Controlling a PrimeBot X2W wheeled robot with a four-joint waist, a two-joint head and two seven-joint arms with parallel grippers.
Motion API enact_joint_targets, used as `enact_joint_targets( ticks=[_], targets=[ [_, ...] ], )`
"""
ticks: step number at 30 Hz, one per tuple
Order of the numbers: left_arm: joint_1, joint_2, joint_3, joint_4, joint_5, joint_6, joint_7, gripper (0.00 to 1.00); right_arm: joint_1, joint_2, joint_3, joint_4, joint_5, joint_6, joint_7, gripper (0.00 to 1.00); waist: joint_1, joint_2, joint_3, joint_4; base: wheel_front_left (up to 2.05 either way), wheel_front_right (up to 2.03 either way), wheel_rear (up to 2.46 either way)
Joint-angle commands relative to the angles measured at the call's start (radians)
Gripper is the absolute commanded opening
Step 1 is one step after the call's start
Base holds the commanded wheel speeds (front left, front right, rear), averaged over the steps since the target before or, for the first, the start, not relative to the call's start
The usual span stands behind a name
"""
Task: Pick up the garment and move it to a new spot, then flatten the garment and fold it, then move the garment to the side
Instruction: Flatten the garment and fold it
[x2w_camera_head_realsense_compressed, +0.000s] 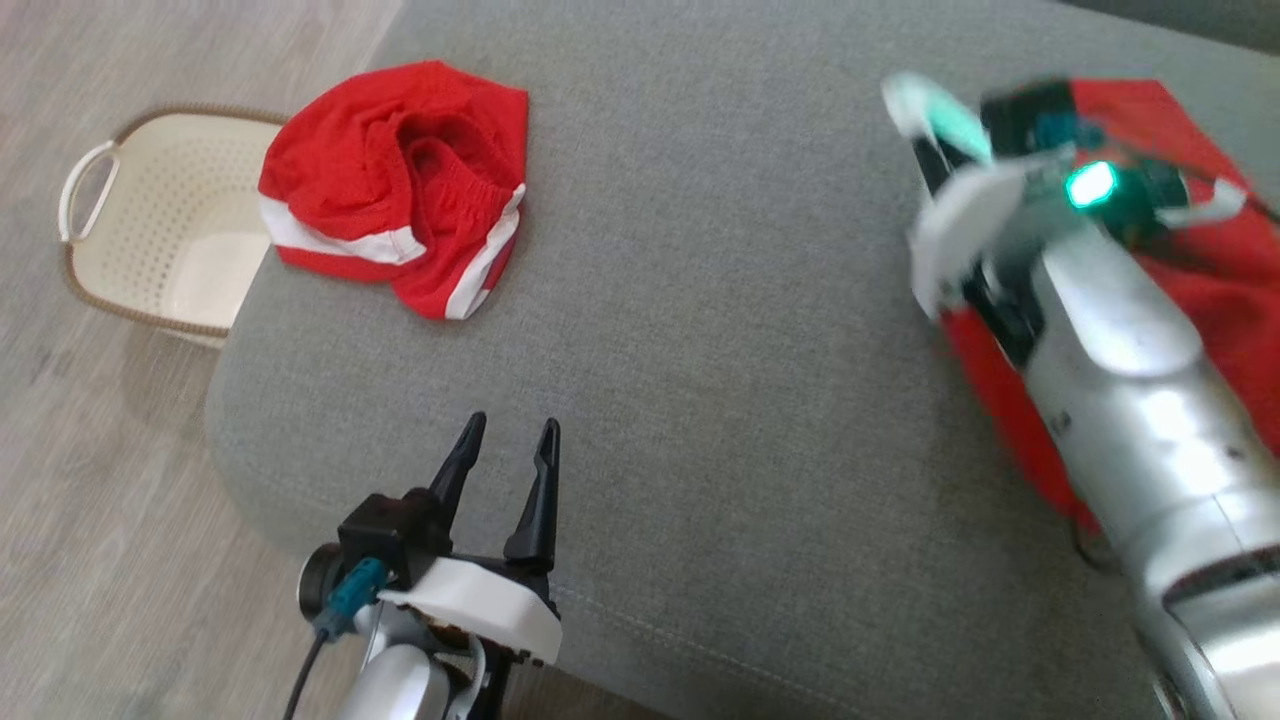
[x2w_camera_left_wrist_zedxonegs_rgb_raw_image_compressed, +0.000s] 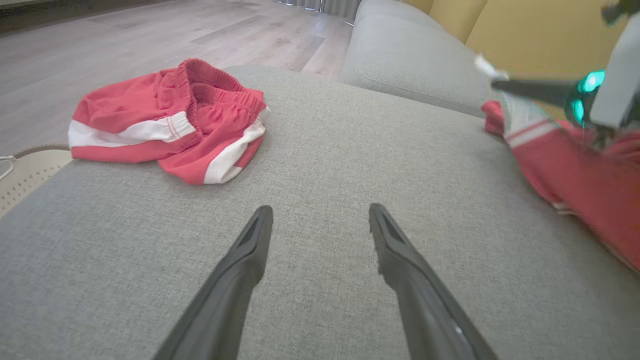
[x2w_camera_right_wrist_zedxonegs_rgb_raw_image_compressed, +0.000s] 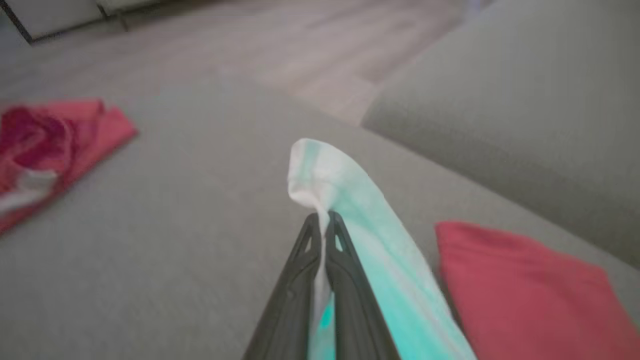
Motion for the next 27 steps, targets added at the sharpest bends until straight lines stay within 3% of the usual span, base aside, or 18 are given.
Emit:
enact_joint_targets(
  ticks=[1, 10, 15, 20, 24, 27],
  targets=[
    [-0.012, 0.003, 0.026, -0.020, 0.005, -0.004, -0.008, 1.00, -0.098, 0.052, 0.018, -0.075, 0.039, 0.007, -0.053, 0.00, 0.0000, 0.0000, -0.026, -0.011, 0.00, 0.00, 0.00],
    [0.008, 0.003, -0.004, -0.005, -0.004, -0.008, -0.008, 1.00, -0.335, 0.081, 0.095, -0.264, 0.261, 0.007, -0.191, 0.00, 0.0000, 0.0000, -0.075, -0.021, 0.00, 0.00, 0.00],
    [0.014, 0.003, -0.007, 0.003, 0.000, -0.015, -0.008, 1.00, -0.448, 0.081, 0.164, -0.404, 0.457, 0.007, -0.287, 0.00, 0.0000, 0.0000, -0.069, -0.031, 0.00, 0.00, 0.00],
    [0.007, 0.003, 0.004, -0.002, -0.002, -0.011, -0.008, 1.00, -0.510, 0.072, 0.166, -0.459, 0.519, 0.007, -0.319, 0.00, 0.0000, 0.0000, -0.052, -0.050, 0.00, 0.00, 0.00],
    [-0.002, 0.003, 0.005, -0.007, -0.005, -0.007, -0.008, 1.00, -0.492, 0.001, 0.142, -0.415, 0.535, 0.007, -0.323, 0.00, 0.0000, 0.0000, -0.036, -0.072, 0.00, 0.00, 0.00],
    [-0.009, 0.003, 0.006, -0.011, -0.005, -0.005, -0.008, 1.00, -0.441, -0.087, 0.130, -0.373, 0.517, 0.007, -0.323, 0.00, 0.0000, 0.0000, -0.022, -0.092, 0.00, 0.00, 0.00]
  ],
)
